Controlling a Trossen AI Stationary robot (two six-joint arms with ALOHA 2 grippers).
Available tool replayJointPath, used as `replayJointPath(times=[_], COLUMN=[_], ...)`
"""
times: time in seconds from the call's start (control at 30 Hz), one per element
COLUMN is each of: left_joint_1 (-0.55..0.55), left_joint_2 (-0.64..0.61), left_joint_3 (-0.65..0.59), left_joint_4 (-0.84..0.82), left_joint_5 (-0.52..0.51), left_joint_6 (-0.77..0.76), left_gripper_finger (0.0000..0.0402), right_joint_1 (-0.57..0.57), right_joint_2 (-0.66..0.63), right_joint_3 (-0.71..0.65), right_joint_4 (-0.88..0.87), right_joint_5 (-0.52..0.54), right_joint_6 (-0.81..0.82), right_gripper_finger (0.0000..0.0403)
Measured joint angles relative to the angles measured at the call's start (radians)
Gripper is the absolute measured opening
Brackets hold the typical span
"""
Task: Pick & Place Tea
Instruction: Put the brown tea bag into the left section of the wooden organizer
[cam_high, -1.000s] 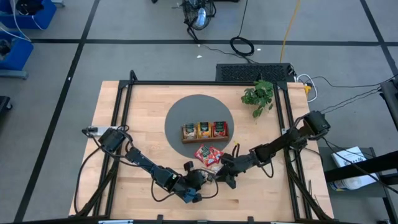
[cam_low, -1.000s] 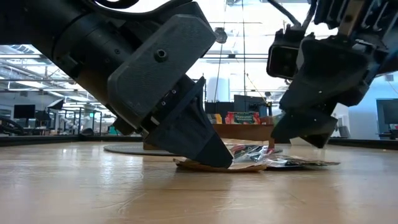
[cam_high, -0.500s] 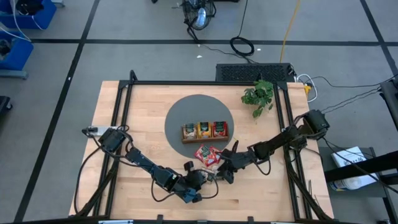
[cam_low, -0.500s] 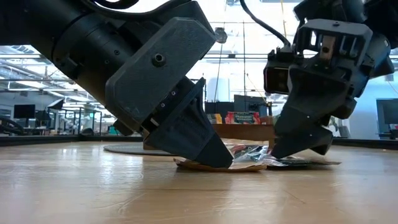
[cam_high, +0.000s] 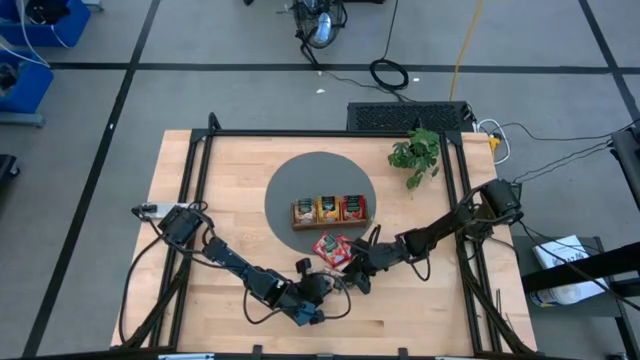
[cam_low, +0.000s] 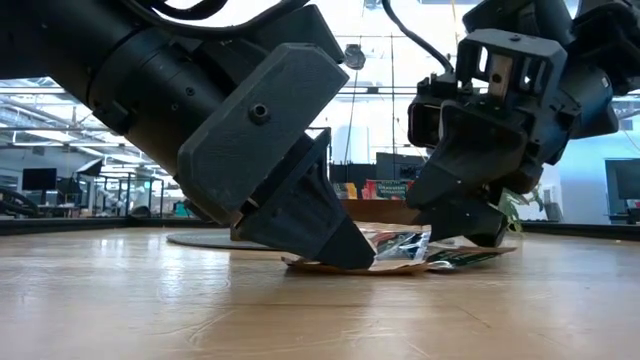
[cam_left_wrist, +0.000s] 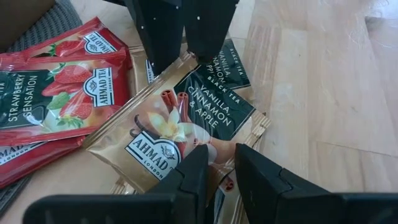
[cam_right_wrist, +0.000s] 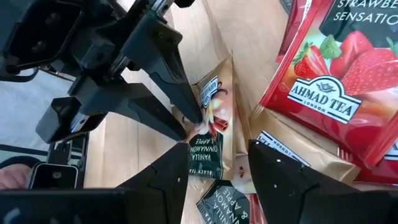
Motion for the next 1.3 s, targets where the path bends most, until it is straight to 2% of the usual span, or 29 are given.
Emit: replayJointPath(times=[0.17,0.47,0.83,1.03,1.3], left_joint_1=[0.001,0.012,0.012,0.008,-0.054], left_joint_2=[-0.001,-0.002,-0.002,-0.006,-0.135], left_joint_3=[-0.021,-0.044,-0.044,-0.044,-0.048], left_joint_4=[0.025,0.075,0.074,0.075,0.05], left_joint_5=[-0.006,-0.006,-0.006,-0.011,-0.02], left_joint_6=[-0.008,-0.017,-0.018,0.032,0.205], left_gripper_finger=[0.0088,0.0088,0.0088,0.0088,0.0088], right_joint_1=[0.0,0.001,0.002,0.001,0.001], right_joint_2=[-0.001,0.0,0.003,0.005,0.004], right_joint_3=[-0.001,-0.002,-0.004,-0.005,-0.005], right_joint_4=[-0.011,-0.028,-0.002,0.017,0.048], right_joint_5=[-0.021,-0.026,-0.03,-0.031,-0.031], right_joint_6=[0.001,-0.015,-0.111,-0.171,-0.235], right_gripper_finger=[0.015,0.0107,0.0006,0.0001,0.0])
